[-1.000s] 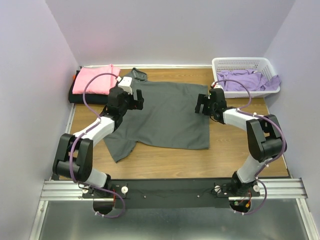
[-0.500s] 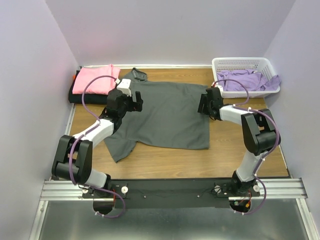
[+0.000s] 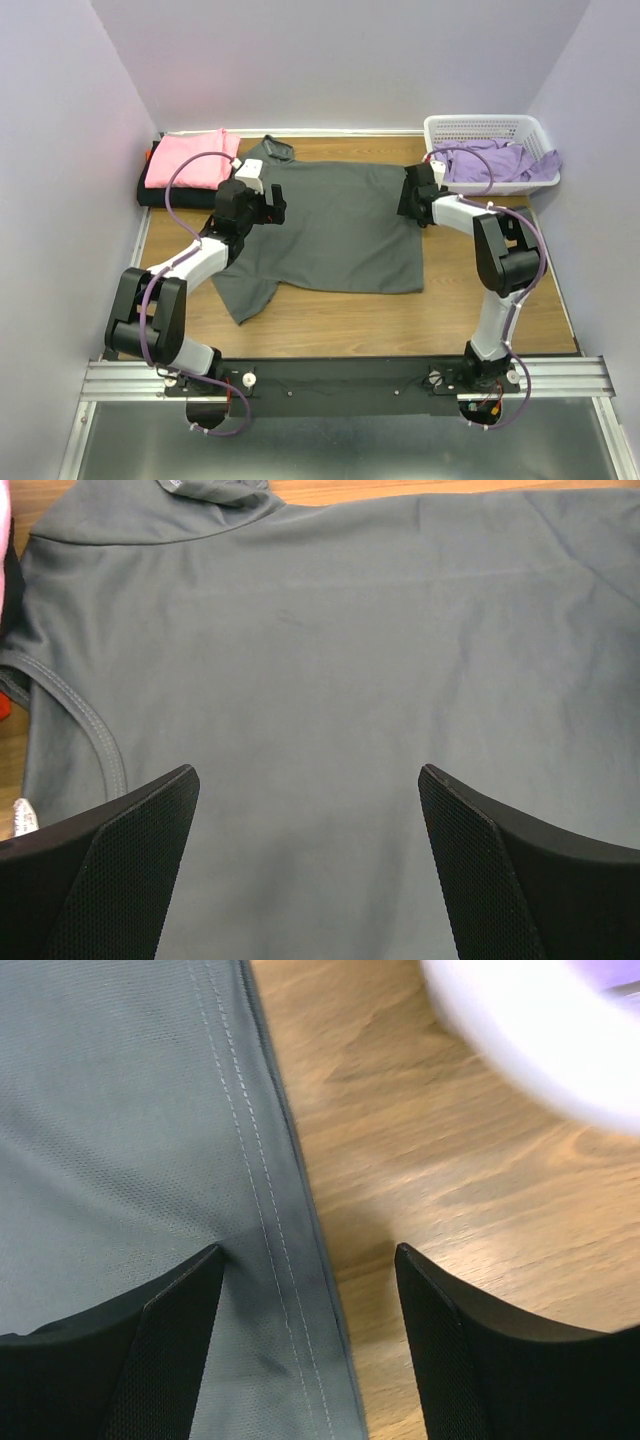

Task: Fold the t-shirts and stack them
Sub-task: Flatten the tshirt out, then fold the tshirt

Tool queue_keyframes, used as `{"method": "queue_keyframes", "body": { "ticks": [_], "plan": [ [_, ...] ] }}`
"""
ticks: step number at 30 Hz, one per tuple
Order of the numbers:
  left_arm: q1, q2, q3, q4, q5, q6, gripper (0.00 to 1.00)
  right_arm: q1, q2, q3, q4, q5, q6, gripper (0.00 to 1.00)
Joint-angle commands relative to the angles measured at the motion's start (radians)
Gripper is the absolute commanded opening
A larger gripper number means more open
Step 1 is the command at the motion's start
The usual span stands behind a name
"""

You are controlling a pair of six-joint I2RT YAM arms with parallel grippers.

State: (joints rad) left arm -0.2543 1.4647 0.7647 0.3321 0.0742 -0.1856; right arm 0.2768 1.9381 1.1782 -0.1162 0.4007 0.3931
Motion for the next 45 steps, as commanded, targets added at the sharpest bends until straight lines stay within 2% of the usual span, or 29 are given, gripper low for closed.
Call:
{"method": "queue_keyframes", "body": {
  "ticks": [1,14,20,24,27,30,34,42,45],
  "plan": [
    [0.007,-0.041,-0.007,0.013,-0.024,-0.002,0.98,-0.007,0.073,0.018,-0.132,0.104,0.0,0.76],
    [0.007,-0.046,-0.018,0.012,-0.067,-0.02,0.98,-0.05,0.15,0.121,-0.178,0.144,-0.002,0.75],
    [0.009,-0.076,-0.047,0.021,-0.265,-0.07,0.98,-0.05,0.102,0.112,-0.18,0.066,-0.01,0.81],
    [0.007,-0.139,-0.09,0.039,-0.403,-0.153,0.98,-0.027,0.015,0.062,-0.158,0.024,-0.036,0.85],
    [0.007,-0.161,-0.081,0.009,-0.436,-0.184,0.98,-0.007,-0.094,0.009,-0.12,-0.031,-0.037,0.85],
    [0.006,-0.136,-0.071,-0.022,-0.401,-0.196,0.98,0.025,-0.192,-0.077,-0.062,-0.159,-0.039,0.86],
    [-0.011,-0.066,-0.065,-0.025,-0.369,-0.201,0.98,0.071,-0.232,-0.124,-0.033,-0.235,-0.042,0.88],
    [-0.039,0.149,0.054,-0.083,-0.237,-0.17,0.98,0.096,-0.125,-0.124,0.052,-0.379,-0.031,0.89],
    [-0.039,0.207,0.09,-0.109,-0.222,-0.164,0.98,0.096,-0.088,-0.106,0.058,-0.387,-0.025,0.89]
  ]
}}
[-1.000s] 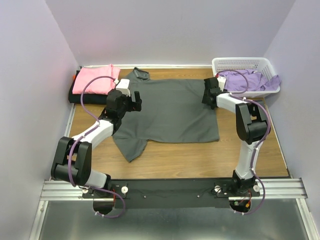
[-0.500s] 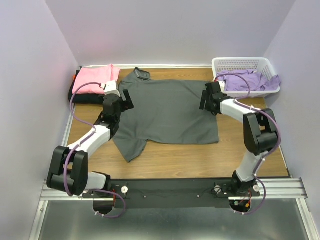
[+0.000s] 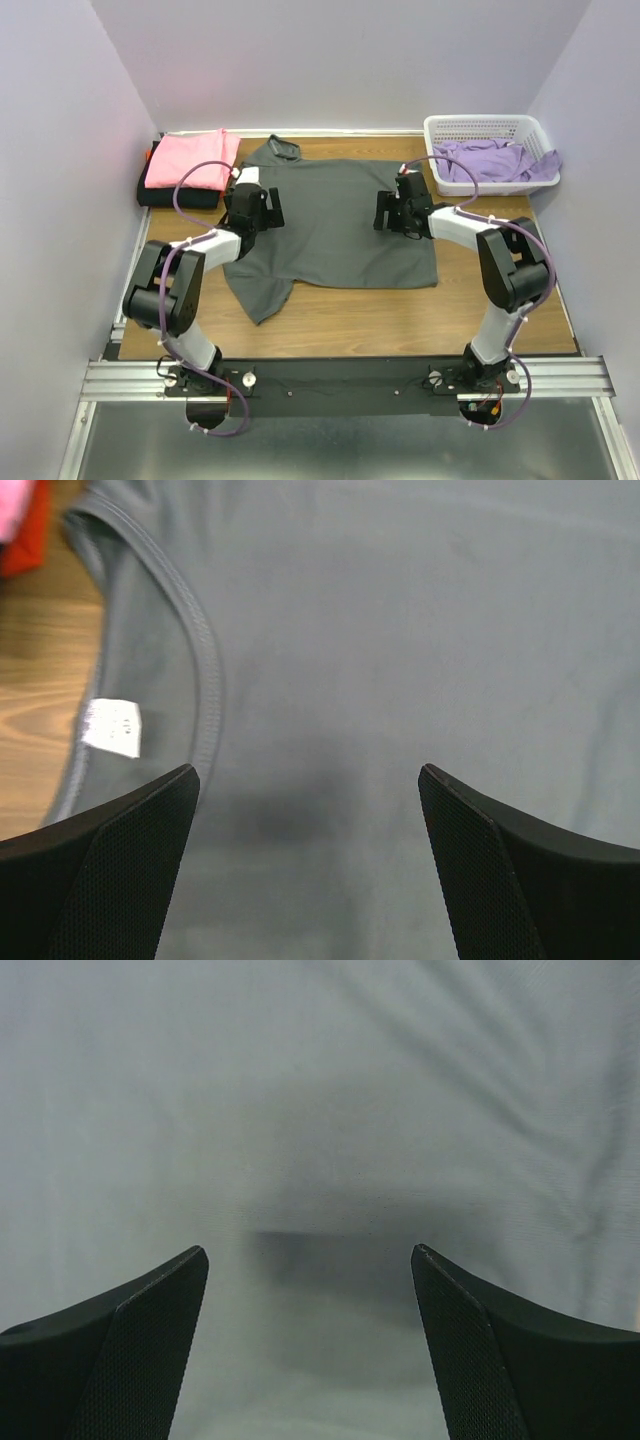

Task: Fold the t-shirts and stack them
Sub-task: Fold the tshirt

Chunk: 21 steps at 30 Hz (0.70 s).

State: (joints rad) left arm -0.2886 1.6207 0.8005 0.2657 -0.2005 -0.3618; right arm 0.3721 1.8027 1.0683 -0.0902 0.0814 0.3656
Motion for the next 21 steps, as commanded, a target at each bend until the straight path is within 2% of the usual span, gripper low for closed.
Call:
{"method": "queue_keyframes", "body": {
  "ticks": [1,9,21],
  "plan": [
    [-0.004,0.065,0.061,-0.049,0.059,0.012,0.98,0.001,0.059,0.008,0.032,-0.068,0.007,0.89],
    [-0.009,0.145,0.153,-0.103,0.104,0.024,0.98,-0.001,0.152,0.064,0.03,-0.055,0.024,0.9],
    [-0.037,0.306,0.365,-0.335,0.061,0.089,0.98,-0.03,0.224,0.104,0.029,-0.019,0.039,0.94]
  ]
}}
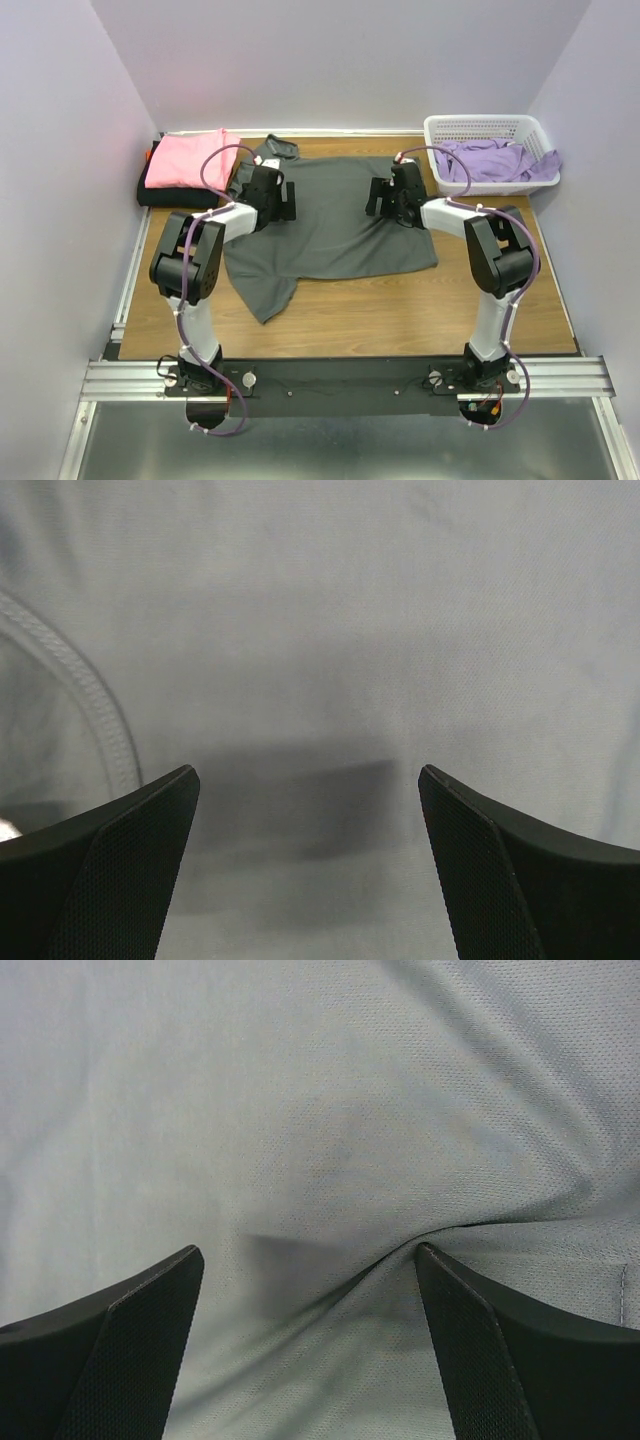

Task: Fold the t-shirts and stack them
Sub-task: Fold the tshirt

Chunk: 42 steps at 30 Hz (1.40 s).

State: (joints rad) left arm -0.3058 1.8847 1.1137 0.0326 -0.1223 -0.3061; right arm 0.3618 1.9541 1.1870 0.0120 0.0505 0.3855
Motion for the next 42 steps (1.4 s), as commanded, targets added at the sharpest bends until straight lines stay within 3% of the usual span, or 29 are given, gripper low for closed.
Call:
{"method": "queue_keyframes", "body": {
  "ticks": [1,14,23,33,38,42],
  "plan": [
    [-0.021,0.047,0.061,-0.108,-0.017,0.035,0.98,-0.026,0.074,-0.013,-0.073,0.014,0.018,0.94],
    [-0.029,0.221,0.322,-0.33,0.015,0.101,0.98,-0.046,0.063,0.006,-0.073,-0.024,0.001,0.95],
    [-0.05,0.376,0.567,-0.505,-0.036,0.136,0.98,-0.064,0.1,0.049,-0.07,-0.082,-0.014,0.95],
    [-0.039,0.452,0.713,-0.562,-0.06,0.154,0.98,-0.096,0.115,0.123,-0.07,-0.141,-0.063,0.96],
    [-0.039,0.344,0.622,-0.498,-0.115,0.145,0.98,-0.095,0.036,0.097,-0.066,-0.184,-0.1,0.96],
    [-0.055,0.083,0.375,-0.371,-0.215,0.087,0.98,-0.095,-0.046,0.03,-0.052,-0.21,-0.096,0.96]
  ]
}}
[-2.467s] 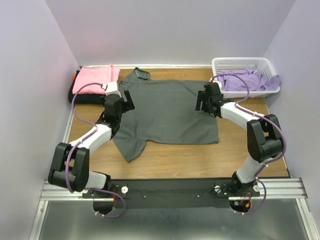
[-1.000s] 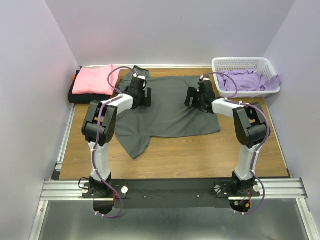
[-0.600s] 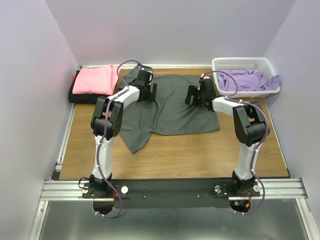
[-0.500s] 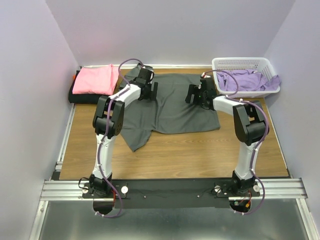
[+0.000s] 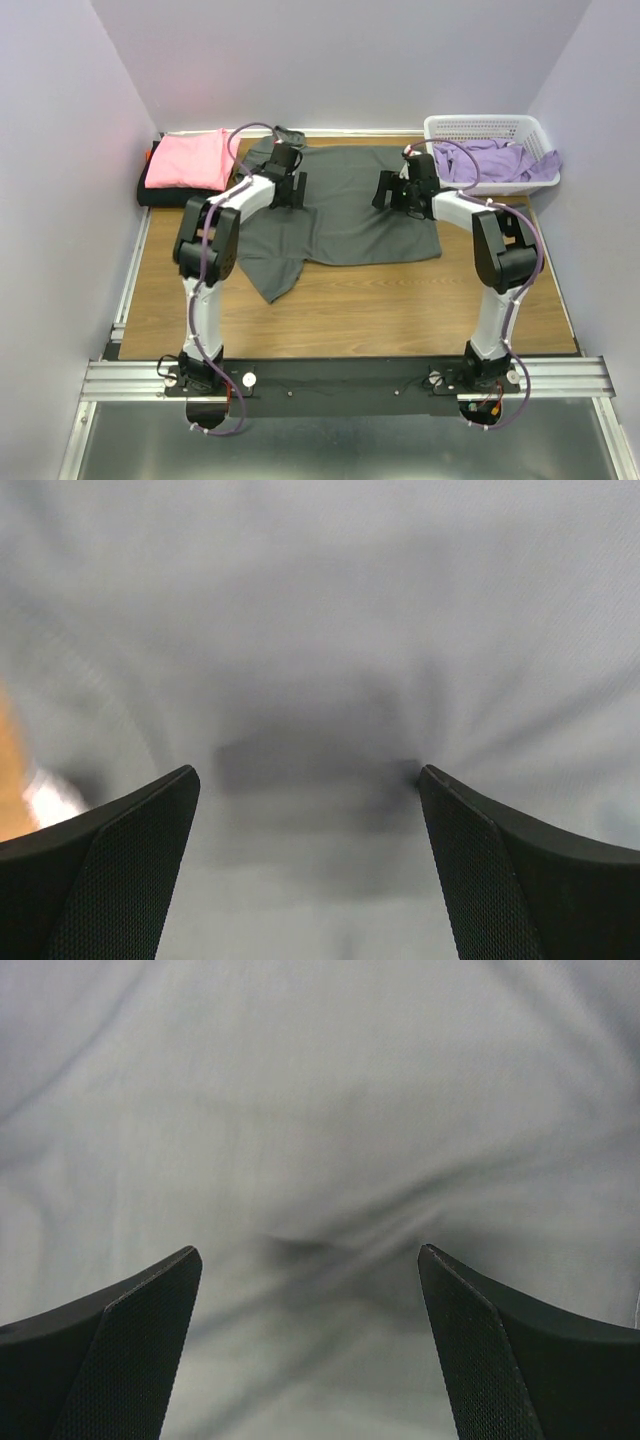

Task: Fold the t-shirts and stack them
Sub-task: Fold the tshirt

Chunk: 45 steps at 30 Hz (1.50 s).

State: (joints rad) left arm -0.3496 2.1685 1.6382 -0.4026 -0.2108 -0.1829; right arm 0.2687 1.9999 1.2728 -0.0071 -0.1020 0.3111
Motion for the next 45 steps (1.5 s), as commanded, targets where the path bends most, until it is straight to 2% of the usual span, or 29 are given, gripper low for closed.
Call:
{"method": "queue_keyframes", "body": {
  "ticks": [1,3,4,7,8,9,15,18,22,27,31,35,38,45],
  "plan": [
    [-0.018,-0.254,-0.203,0.093,-0.148,-0.056,0.98,-0.002,-0.111,-0.07,-0.03,-0.07,-0.02,0.96],
    [-0.038,-0.366,-0.375,0.148,-0.196,-0.13,0.98,-0.002,-0.162,-0.095,-0.018,-0.082,-0.014,0.96],
    [-0.055,-0.474,-0.433,0.198,-0.232,-0.154,0.98,-0.003,-0.177,-0.122,-0.014,-0.091,-0.009,0.96],
    [-0.164,-0.658,-0.673,0.238,-0.345,-0.275,0.98,-0.002,-0.24,-0.159,-0.001,-0.097,0.003,0.96],
    [-0.195,-0.694,-0.673,0.239,-0.364,-0.299,0.98,-0.003,-0.24,-0.168,-0.001,-0.099,0.003,0.96],
    [-0.218,-0.726,-0.739,0.231,-0.399,-0.335,0.98,-0.002,-0.257,-0.174,0.001,-0.102,0.009,0.96],
    [-0.389,-0.944,-0.943,0.196,-0.404,-0.605,0.98,-0.002,-0.293,-0.213,0.03,-0.097,0.019,0.97],
    [-0.469,-1.041,-0.992,0.174,-0.403,-0.714,0.97,-0.003,-0.299,-0.223,0.035,-0.087,0.017,0.97],
    [-0.517,-1.07,-1.002,0.078,-0.389,-0.82,0.96,-0.008,-0.309,-0.24,0.038,-0.074,0.019,0.98],
    [-0.528,-1.079,-1.031,-0.05,-0.375,-0.943,0.91,-0.026,-0.323,-0.257,0.042,-0.085,0.023,0.98],
    [-0.526,-1.153,-1.052,-0.189,-0.404,-1.062,0.89,-0.049,-0.348,-0.288,0.059,-0.102,0.036,0.99],
    [-0.528,-1.188,-1.042,-0.283,-0.423,-1.122,0.88,-0.065,-0.36,-0.306,0.076,-0.125,0.046,0.99],
    [-0.525,-1.188,-1.035,-0.288,-0.406,-1.113,0.86,-0.074,-0.362,-0.314,0.084,-0.139,0.049,0.99],
    [-0.499,-1.069,-1.002,-0.297,-0.398,-1.086,0.8,-0.103,-0.386,-0.345,0.102,-0.165,0.06,0.99]
  ]
}}
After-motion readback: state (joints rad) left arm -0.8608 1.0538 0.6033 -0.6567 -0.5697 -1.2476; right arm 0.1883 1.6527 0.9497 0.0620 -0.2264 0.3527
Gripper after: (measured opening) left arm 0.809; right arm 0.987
